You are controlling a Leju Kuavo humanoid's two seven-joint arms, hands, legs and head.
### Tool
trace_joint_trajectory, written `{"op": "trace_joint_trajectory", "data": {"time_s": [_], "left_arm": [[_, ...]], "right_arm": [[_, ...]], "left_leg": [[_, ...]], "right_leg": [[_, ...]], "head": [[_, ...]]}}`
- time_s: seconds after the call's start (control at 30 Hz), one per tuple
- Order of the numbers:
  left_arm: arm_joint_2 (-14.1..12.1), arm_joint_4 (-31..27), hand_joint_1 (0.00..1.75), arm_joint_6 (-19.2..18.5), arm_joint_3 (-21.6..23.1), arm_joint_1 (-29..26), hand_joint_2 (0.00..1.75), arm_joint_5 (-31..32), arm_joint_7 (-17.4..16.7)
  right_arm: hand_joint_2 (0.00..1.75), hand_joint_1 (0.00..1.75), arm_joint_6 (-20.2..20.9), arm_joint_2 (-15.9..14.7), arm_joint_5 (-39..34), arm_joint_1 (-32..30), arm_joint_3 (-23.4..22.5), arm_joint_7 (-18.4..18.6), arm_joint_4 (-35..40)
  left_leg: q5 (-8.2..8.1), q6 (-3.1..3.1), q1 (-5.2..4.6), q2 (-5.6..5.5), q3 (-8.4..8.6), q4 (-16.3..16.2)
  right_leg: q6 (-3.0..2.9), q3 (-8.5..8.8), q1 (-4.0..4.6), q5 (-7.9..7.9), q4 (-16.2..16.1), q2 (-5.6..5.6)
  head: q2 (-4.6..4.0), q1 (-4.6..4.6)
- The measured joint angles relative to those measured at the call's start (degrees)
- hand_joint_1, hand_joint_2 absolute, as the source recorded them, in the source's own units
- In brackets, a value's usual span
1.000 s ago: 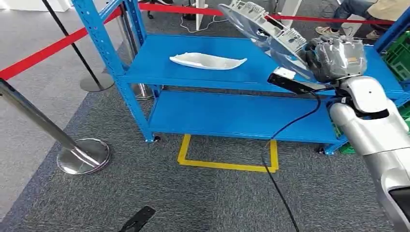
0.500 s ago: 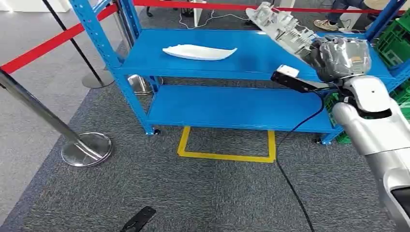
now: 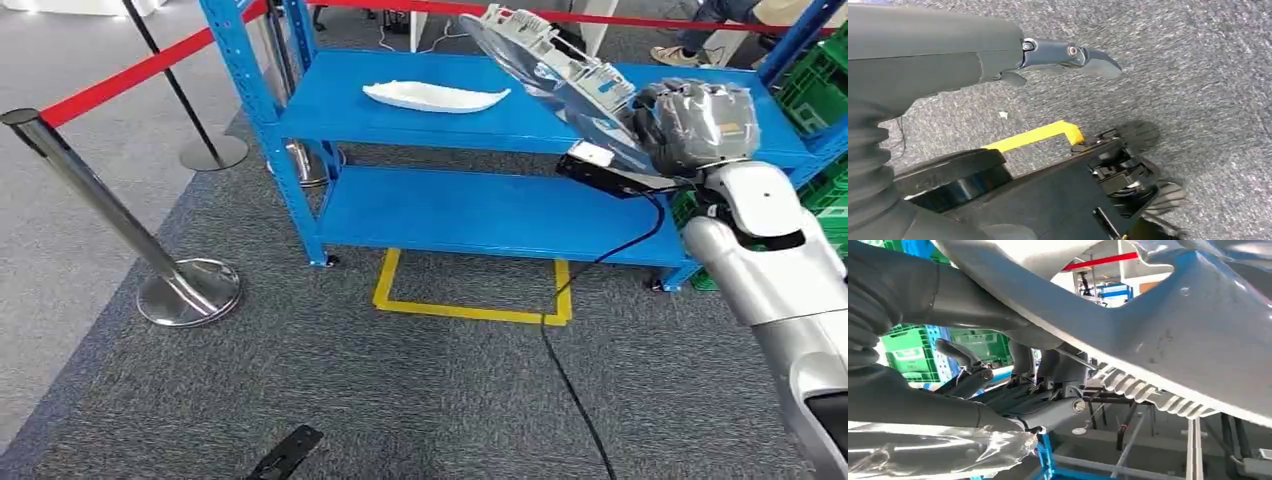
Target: Take the parts from the cabinet and place them on the table.
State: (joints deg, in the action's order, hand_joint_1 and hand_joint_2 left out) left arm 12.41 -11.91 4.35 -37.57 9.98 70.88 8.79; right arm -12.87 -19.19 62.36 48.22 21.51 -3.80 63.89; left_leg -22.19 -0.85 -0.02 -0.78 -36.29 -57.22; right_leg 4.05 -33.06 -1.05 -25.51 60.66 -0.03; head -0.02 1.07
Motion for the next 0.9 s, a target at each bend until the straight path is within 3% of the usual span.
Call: {"op": "trace_joint_trajectory", "data": {"time_s": [0.03,0.1,0.13,0.17,0.2,0.27,0.53,0.63,0.67,0.7,0.77,0.8,0.83,0.87,0.9], "left_arm": [[0.0,0.0,0.0,0.0,0.0,0.1,1.75,0.0,0.0],[0.0,0.0,0.0,0.1,0.0,0.0,1.75,0.0,0.0],[-0.1,0.0,0.0,0.1,0.0,0.0,1.75,0.0,0.0],[-0.1,0.0,0.0,0.1,0.0,0.0,1.75,0.0,0.0],[-0.1,0.0,0.0,0.1,0.0,0.0,1.75,-0.1,0.0],[-0.2,0.0,0.0,0.1,0.0,0.0,1.75,-0.1,0.0],[-0.4,0.0,0.0,0.0,0.0,0.0,1.75,-0.2,0.0],[-0.4,0.0,0.0,0.0,0.0,0.1,1.75,-0.2,0.2],[-0.4,0.0,0.0,0.0,0.0,0.1,1.75,-0.2,0.2],[-0.4,0.0,0.0,0.1,0.0,0.1,1.75,-0.2,0.2],[-0.3,0.0,0.0,0.1,0.0,0.2,1.75,-0.2,0.2],[-0.3,0.0,0.0,0.1,0.0,0.1,1.75,-0.1,0.2],[-0.3,0.0,0.0,0.1,0.0,0.1,1.75,-0.1,0.2],[-0.3,0.0,0.0,0.1,0.0,0.1,1.75,-0.1,0.2],[-0.3,0.0,0.0,0.1,0.0,0.1,1.75,-0.1,0.2]], "right_arm": [[1.75,1.75,0.0,0.0,0.0,0.1,0.0,0.0,0.1],[1.75,1.75,0.0,0.0,0.0,0.1,-0.2,0.0,0.1],[1.75,1.75,-0.1,0.1,-0.1,0.1,-0.2,0.0,0.1],[1.75,1.75,-0.1,0.1,-0.1,0.1,-0.2,0.0,0.1],[1.75,1.75,-0.1,0.1,-0.3,0.1,-0.2,0.0,0.1],[1.75,1.75,-0.1,0.1,-1.3,0.1,-0.5,0.0,0.1],[1.75,1.75,0.1,0.5,-2.6,0.0,-1.3,0.0,0.1],[1.75,1.75,0.1,0.5,-2.7,0.1,-1.4,-0.1,0.1],[1.75,1.75,0.1,0.5,-2.8,0.0,-1.6,-0.1,0.1],[1.75,1.75,0.2,0.5,-2.9,0.2,-1.6,-0.1,0.1],[1.75,1.75,0.2,0.5,-3.1,0.3,-1.7,-0.1,0.1],[1.75,1.75,0.2,0.5,-3.1,0.3,-1.8,-0.1,0.1],[1.75,1.75,0.2,0.5,-3.1,0.2,-1.8,-0.1,0.1],[1.75,1.75,0.3,0.5,-3.2,0.2,-1.8,-0.1,0.1],[1.75,1.75,0.3,0.5,-3.2,0.2,-1.8,-0.1,0.1]], "left_leg": [[0.26,0.39,-0.24,-0.03,-0.37,0.0],[0.71,0.94,-0.21,-0.08,-0.43,0.0],[0.3,-0.37,-0.33,-0.07,-0.52,-0.1],[0.99,-1.53,-0.34,-0.01,-0.74,0.0],[1.31,-1.3,-0.35,0.0,-0.85,0.2],[2.14,0.15,-0.21,0.02,-1.03,0.9],[2.63,0.36,-0.36,0.01,-2.06,0.8],[2.92,0.11,-0.22,0.31,-1.83,1.5],[3.2,0.09,0.13,0.87,-1.58,2.1],[3.23,-0.12,0.21,1.04,-1.62,2.1],[3.19,-0.16,0.22,1.66,-1.66,2.1],[3.19,-0.16,0.22,1.98,-1.71,2.1],[3.19,-0.15,0.23,2.35,-1.71,2.1],[3.18,-0.11,0.29,2.66,-1.7,2.0],[3.13,0.08,0.46,3.04,-1.73,1.8]], "right_leg": [[-0.09,1.75,0.31,-1.28,-2.5,-0.1],[-0.48,1.29,0.4,-0.8,-2.5,0.08],[-0.21,1.09,0.3,-0.6,-2.6,0.17],[-0.48,0.87,0.4,-0.4,-2.6,0.29],[-0.81,0.6,0.52,-0.19,-2.6,0.36],[-1.15,0.06,0.6,0.25,-2.6,0.39],[-0.91,-0.93,0.38,0.81,-2.5,0.37],[-0.28,-0.86,0.35,1.09,-3.1,0.65],[-0.23,-1.35,0.3,0.41,-2.4,0.59],[-0.08,-2.45,0.38,-1.53,-0.1,0.49],[0.34,-6.61,0.23,-6.36,9.6,0.48],[0.54,-8.4,0.23,-7.81,13.6,0.48],[0.74,-9.16,0.15,-7.85,15.2,0.46],[0.92,-8.61,0.03,-6.64,14.2,0.39],[1.12,-6.55,-0.12,-4.19,10.1,0.13]], "head": [[0.0,-0.11],[0.0,0.15],[0.0,0.11],[0.0,-0.07],[0.0,0.04],[0.0,0.02],[0.0,0.02],[0.0,0.0],[0.0,0.04],[0.0,0.28],[0.0,0.31],[0.0,0.44],[0.0,0.42],[0.0,0.44],[0.0,0.42]]}}
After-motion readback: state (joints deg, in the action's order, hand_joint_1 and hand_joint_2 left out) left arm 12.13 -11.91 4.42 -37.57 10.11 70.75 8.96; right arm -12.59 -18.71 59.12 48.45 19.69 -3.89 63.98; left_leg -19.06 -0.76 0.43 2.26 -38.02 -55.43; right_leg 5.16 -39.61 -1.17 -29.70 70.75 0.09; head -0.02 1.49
